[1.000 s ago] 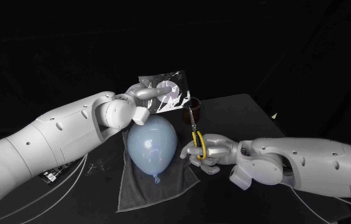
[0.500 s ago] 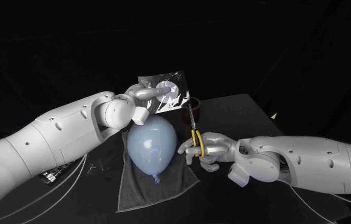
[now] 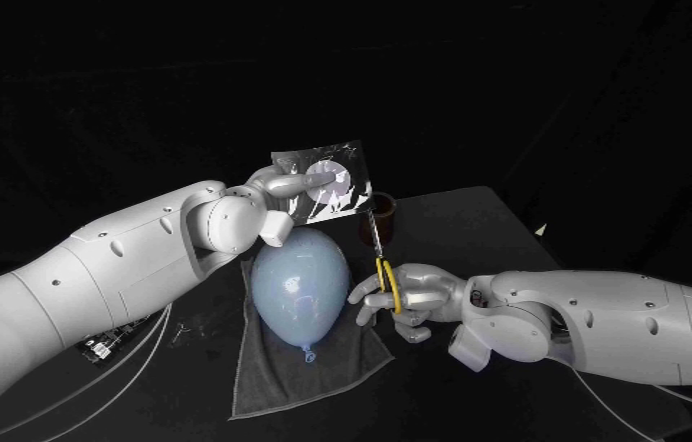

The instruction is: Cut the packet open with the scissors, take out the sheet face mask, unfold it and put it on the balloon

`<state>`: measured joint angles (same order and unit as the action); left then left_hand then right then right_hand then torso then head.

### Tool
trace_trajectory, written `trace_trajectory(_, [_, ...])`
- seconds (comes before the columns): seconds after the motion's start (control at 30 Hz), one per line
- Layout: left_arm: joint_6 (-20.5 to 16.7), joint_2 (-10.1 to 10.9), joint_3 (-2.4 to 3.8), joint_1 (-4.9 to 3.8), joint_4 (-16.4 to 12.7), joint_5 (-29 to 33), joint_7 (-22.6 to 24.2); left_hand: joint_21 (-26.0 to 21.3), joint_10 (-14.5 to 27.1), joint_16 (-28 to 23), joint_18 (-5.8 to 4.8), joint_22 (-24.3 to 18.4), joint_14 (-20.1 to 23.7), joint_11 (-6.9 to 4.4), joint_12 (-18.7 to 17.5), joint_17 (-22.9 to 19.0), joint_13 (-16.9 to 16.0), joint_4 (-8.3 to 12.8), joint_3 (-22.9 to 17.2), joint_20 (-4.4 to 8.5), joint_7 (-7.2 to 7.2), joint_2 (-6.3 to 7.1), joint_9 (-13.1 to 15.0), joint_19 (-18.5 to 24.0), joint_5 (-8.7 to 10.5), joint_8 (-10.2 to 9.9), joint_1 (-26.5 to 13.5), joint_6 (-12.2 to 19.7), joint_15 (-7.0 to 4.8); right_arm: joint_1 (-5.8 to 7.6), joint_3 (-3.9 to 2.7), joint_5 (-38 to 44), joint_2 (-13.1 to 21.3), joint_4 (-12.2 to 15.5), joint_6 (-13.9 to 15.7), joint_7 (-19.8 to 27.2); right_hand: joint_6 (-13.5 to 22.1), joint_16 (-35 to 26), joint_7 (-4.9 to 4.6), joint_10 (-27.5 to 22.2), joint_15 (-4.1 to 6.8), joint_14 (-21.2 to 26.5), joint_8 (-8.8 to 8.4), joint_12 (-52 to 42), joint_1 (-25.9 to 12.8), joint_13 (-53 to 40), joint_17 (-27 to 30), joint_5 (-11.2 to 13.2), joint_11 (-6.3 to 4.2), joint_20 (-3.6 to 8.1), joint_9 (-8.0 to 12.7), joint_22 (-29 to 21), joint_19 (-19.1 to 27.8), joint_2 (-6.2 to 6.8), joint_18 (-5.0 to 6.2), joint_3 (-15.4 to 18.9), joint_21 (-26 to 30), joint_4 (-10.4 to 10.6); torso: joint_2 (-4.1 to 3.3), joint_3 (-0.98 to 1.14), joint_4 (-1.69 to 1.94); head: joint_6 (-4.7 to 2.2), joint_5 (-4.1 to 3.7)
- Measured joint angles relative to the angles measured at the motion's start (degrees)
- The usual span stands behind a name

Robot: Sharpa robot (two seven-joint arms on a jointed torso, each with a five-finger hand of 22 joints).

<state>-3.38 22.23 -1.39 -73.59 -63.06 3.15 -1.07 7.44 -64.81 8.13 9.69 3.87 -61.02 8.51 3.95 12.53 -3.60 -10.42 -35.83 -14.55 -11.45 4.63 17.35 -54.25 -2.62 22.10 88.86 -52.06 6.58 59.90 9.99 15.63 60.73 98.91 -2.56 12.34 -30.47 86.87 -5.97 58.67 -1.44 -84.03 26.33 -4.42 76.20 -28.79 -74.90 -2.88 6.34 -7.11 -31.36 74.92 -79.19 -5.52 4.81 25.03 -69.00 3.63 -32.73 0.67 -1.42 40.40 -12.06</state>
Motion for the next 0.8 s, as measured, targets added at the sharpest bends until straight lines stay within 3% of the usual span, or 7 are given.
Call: trace_trajectory(0.8, [-0.26, 0.55, 0.48, -0.03, -0.59, 0.02, 0.03, 0.0, 0.01, 0.0, -0.04, 0.0, 0.01, 0.01, 0.0, -0.05, 0.0, 0.23, -0.22, 0.0, 0.1, 0.08, -0.01, 0.0, 0.09, -0.01, -0.08, 0.1, 0.01, -0.36, 0.03, 0.64, -0.63, -1.59, -0.04, -1.95, 0.62, -0.45, -0.14, -0.14, 0.0, 0.0, 1.17, 0.0, -1.23, 2.61, -0.05, 0.0, 0.12, -0.4, 0.09, 0.01, 0.42, 0.32, -0.04, 0.0, 1.11, 0.01, 0.01, 0.1, -0.01, 0.27, 0.02])
